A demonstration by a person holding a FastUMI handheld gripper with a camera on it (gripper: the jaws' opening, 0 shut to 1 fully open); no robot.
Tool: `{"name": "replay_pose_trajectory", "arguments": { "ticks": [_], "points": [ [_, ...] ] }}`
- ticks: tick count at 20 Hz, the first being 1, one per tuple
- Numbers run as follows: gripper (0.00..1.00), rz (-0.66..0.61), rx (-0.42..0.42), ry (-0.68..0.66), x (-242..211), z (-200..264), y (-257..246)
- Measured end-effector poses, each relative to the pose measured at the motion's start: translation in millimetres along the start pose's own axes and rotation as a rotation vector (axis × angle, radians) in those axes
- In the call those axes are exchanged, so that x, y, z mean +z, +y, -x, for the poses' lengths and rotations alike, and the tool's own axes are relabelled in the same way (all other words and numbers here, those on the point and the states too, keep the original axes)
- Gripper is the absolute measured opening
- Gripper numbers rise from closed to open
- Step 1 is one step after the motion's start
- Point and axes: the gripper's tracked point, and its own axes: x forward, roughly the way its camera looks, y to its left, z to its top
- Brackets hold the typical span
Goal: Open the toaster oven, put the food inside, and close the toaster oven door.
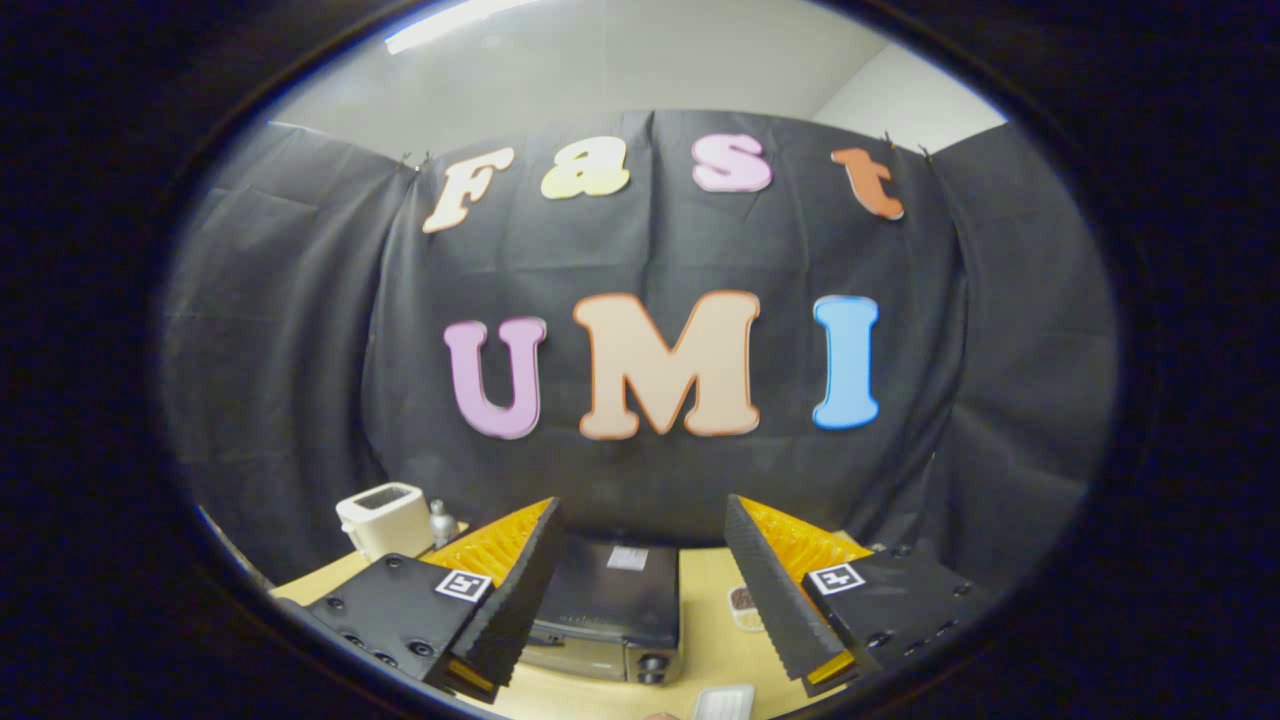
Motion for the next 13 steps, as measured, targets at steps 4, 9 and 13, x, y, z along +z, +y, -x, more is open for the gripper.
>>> {"name": "replay_pose_trajectory", "arguments": {
  "ticks": [4, 9, 13],
  "points": [
    [0.99, -0.025, 0.021, -0.101, 71.6, 3.0, -31.5],
    [0.99, -0.038, 0.007, -0.166, 111.8, 9.1, -77.4],
    [0.99, -0.035, 0.009, -0.169, 116.8, 13.3, -105.2]
  ]
}}
